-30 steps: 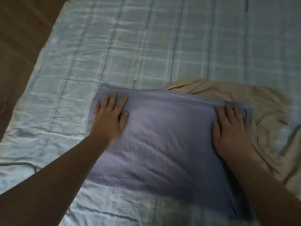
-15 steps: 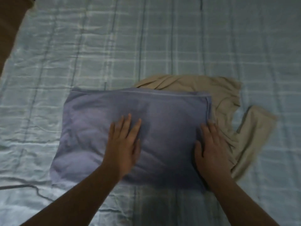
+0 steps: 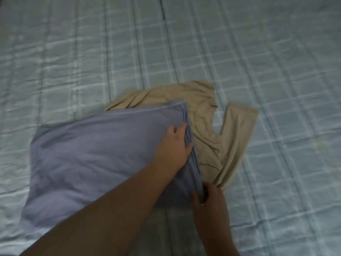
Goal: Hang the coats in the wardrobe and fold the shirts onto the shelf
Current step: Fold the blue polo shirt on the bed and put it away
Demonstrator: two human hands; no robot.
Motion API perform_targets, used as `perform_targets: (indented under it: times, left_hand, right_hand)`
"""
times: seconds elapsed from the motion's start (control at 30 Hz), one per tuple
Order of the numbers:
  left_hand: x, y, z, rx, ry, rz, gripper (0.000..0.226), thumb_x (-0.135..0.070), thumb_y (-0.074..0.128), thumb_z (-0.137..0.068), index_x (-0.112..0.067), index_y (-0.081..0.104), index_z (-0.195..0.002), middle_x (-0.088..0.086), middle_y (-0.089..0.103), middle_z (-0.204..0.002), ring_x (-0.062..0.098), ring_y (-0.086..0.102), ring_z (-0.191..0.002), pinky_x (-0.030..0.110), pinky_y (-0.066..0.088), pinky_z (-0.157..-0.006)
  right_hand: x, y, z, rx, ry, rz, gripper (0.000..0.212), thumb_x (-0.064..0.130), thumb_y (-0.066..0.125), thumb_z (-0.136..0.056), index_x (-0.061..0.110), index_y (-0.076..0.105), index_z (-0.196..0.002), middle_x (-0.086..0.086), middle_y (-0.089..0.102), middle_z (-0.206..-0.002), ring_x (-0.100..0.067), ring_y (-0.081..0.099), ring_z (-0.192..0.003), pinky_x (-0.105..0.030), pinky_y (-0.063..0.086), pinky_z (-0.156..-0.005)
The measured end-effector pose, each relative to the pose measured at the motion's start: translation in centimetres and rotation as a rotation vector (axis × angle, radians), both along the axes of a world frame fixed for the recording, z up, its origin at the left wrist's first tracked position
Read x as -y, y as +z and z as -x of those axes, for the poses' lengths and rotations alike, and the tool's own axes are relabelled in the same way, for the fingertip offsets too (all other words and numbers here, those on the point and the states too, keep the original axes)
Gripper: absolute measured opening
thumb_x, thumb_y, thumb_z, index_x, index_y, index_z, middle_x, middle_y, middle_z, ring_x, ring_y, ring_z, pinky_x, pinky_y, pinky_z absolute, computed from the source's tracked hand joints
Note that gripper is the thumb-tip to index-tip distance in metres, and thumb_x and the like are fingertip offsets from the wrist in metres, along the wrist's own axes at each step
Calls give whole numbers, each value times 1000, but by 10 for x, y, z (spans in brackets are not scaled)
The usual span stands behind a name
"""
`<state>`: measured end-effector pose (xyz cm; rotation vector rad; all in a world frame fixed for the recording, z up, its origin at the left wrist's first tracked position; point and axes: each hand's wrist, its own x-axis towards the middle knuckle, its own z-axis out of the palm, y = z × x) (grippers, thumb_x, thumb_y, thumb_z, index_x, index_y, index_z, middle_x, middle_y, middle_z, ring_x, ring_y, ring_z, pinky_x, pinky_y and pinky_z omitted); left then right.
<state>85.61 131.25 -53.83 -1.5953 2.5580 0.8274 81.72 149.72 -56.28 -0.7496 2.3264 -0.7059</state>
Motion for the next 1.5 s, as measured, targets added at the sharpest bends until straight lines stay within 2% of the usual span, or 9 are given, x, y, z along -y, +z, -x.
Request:
perform_targets:
  times: [0.13, 0.27, 0.47, 0.6, 0.73, 0.83, 1.03, 1.33, 1.5]
  left_hand:
    - [32, -10, 29, 239, -86, -9, 91, -64, 63, -80, -27, 20, -151, 14, 31, -146, 38, 38, -131, 47, 37, -106]
    - [47, -22, 31, 171, -30, -51, 80, -47, 62, -86, -33, 19, -152, 19, 34, -145, 40, 47, -123, 45, 44, -96]
    - [57, -19, 24, 232, -75, 76, 66, -33, 52, -92, -34, 22, -150, 18, 41, -135, 39, 55, -107, 43, 49, -84]
    - [68, -23, 29, 293, -186, 144, 72, -31, 56, -91, -22, 20, -152, 21, 46, -134, 39, 60, -102, 41, 51, -76]
    - [85, -21, 32, 69, -195, -40, 50, -12, 54, -90, -17, 38, -138, 19, 59, -113, 35, 62, -99, 43, 51, -83]
    - [103, -1, 13, 15, -171, -135, 53, -6, 62, -84, -15, 43, -132, 13, 57, -104, 25, 56, -90, 35, 46, -78]
    - [136, 28, -71, -151, 167, -110, 37, -18, 67, -81, -10, 55, -115, 12, 63, -104, 30, 61, -100, 28, 39, -72]
    - [178, 60, -285, -411, 386, -241, 14, -25, 64, -85, -15, 61, -76, 4, 58, -70, 21, 56, -71, 29, 39, -62]
    - [190, 36, -407, -544, 521, -358, 15, -18, 61, -87, -17, 67, -100, 0, 66, -86, 16, 62, -79, 28, 49, -69]
  right_hand:
    - [13, 9, 6, -19, 131, -95, 16, 29, 69, -78, 22, 64, -92, -4, 62, -92, -28, 58, -91, -36, 44, -71]
    - [17, 14, 1, -114, 198, -9, 20, 32, 64, -66, 26, 53, -82, -1, 58, -84, -30, 59, -77, -38, 45, -55]
    - [17, 27, -23, 43, 250, 18, 32, 45, 40, -82, 31, 26, -107, 2, 59, -107, -21, 65, -97, -29, 36, -64]
    - [25, 29, -27, 8, 259, 49, 31, 43, 50, -77, 24, 44, -101, 8, 64, -73, -4, 61, -58, -12, 28, -49]
    - [17, 31, -31, 62, 183, 77, 33, 46, 46, -85, 31, 50, -114, -8, 68, -101, -28, 66, -93, -26, 38, -66]
    - [9, 27, -35, 36, 154, 130, 19, 33, 57, -91, 34, 50, -109, 2, 65, -96, -21, 64, -90, -26, 35, -64]
    - [18, 48, -88, -87, 226, 204, 28, 36, 51, -80, 37, 47, -108, 11, 56, -100, -21, 63, -86, -37, 52, -65]
    - [74, 74, -272, -317, 475, 346, 27, 29, 58, -73, 32, 52, -99, 4, 61, -86, -21, 52, -83, -36, 37, -74]
    - [92, 53, -383, -316, 589, 347, 27, 34, 58, -74, 31, 54, -101, 8, 60, -87, -21, 54, -81, -38, 35, -74]
